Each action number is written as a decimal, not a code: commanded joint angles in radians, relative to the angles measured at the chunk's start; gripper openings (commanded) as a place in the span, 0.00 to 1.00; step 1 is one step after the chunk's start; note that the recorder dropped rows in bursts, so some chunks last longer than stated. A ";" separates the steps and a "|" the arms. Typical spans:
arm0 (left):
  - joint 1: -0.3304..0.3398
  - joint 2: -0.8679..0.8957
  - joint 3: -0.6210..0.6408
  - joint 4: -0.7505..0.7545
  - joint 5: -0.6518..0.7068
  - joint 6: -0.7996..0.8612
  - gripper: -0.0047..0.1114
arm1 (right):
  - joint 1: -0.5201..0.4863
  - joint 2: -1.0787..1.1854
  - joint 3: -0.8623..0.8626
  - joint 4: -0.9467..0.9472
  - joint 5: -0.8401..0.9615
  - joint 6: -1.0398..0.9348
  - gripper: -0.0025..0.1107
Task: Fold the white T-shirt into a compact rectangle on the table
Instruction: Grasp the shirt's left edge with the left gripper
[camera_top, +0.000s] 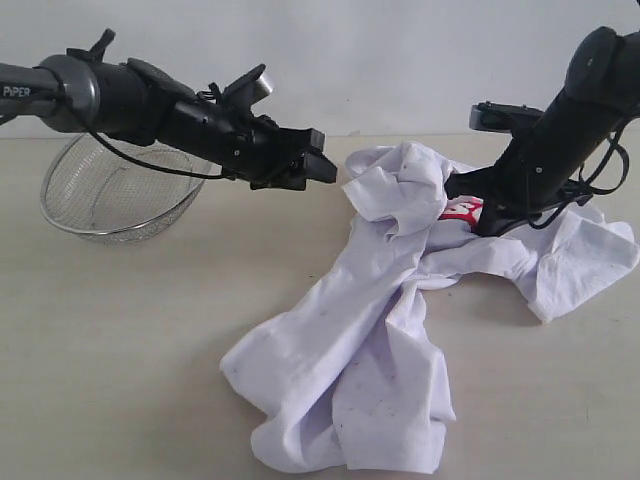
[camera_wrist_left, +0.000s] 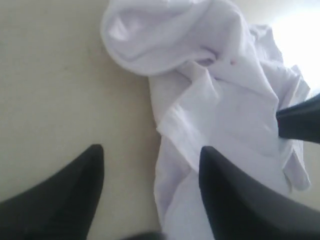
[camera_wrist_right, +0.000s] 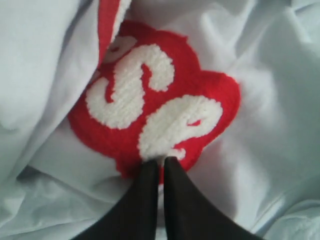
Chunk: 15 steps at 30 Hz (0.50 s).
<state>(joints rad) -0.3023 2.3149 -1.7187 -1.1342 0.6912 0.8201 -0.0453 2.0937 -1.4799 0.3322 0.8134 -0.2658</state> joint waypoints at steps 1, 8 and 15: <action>0.002 0.079 -0.088 -0.106 0.014 -0.019 0.51 | 0.000 0.011 0.003 0.006 -0.031 -0.024 0.02; 0.002 0.166 -0.174 -0.166 0.119 -0.038 0.51 | 0.000 0.012 0.003 0.006 -0.053 -0.025 0.02; -0.014 0.192 -0.219 -0.171 0.178 -0.069 0.51 | 0.000 0.012 0.003 0.007 -0.066 -0.025 0.02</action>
<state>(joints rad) -0.3037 2.5102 -1.9224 -1.2949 0.8540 0.7618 -0.0453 2.1062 -1.4794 0.3391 0.7688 -0.2803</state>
